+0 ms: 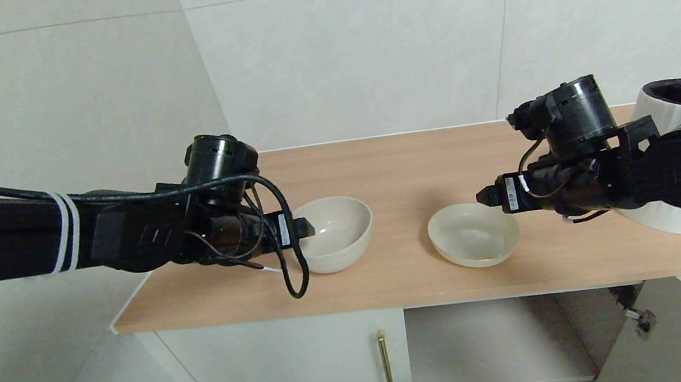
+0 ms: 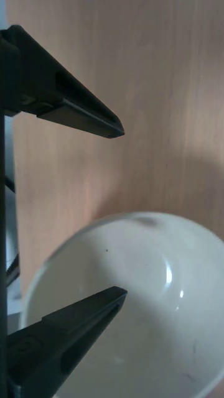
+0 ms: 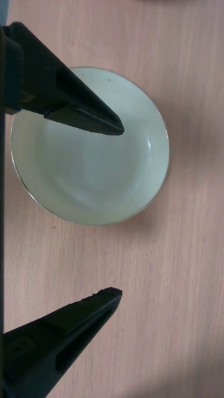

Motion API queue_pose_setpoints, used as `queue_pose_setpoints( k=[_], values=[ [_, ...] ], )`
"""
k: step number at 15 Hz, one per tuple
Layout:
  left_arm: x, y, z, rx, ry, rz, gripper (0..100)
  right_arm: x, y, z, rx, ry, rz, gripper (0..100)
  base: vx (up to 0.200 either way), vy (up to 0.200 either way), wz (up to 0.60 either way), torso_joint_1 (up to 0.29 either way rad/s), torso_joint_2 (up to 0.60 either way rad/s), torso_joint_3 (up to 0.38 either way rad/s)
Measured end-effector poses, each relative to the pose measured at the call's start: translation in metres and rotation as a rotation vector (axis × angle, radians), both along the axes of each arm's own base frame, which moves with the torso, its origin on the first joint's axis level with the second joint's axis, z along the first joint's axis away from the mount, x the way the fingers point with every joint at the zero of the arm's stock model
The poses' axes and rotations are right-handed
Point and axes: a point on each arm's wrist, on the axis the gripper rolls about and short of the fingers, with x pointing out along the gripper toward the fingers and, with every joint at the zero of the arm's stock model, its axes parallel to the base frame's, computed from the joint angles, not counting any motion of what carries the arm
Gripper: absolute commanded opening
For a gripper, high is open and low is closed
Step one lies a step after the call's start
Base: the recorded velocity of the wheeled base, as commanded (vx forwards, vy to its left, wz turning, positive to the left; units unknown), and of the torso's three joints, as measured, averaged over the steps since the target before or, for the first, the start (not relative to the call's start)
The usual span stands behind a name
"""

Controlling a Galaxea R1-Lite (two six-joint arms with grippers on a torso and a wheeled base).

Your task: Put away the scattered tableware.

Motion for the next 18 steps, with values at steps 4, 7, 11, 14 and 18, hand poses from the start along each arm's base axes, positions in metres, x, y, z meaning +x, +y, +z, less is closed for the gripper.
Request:
queue_pose_setpoints(
  k=[4, 7, 11, 14, 18],
  values=[
    [0.011, -0.005, -0.011, 0.013, 0.015, 0.017, 0, 0.0, 0.0, 0.0, 0.01, 0.0, -0.007, 100, 0.0, 0.0, 0.0, 0.0, 0.0, 0.0],
    [0.013, -0.007, -0.014, 0.01, 0.016, 0.021, 0, 0.0, 0.0, 0.0, 0.015, 0.002, -0.008, 100, 0.0, 0.0, 0.0, 0.0, 0.0, 0.0],
    [0.003, -0.006, -0.001, 0.005, -0.009, 0.04, 0, 0.001, -0.002, -0.006, -0.005, 0.042, -0.014, 100, 0.0, 0.0, 0.0, 0.0, 0.0, 0.0],
    [-0.025, 0.001, 0.034, -0.035, -0.088, 0.036, 0, 0.005, -0.006, -0.013, -0.024, 0.129, -0.045, 100, 0.0, 0.0, 0.0, 0.0, 0.0, 0.0],
    [-0.056, 0.013, 0.07, -0.08, -0.179, 0.03, 0, 0.016, -0.004, -0.027, -0.051, 0.188, -0.084, 100, 0.0, 0.0, 0.0, 0.0, 0.0, 0.0]
  ],
)
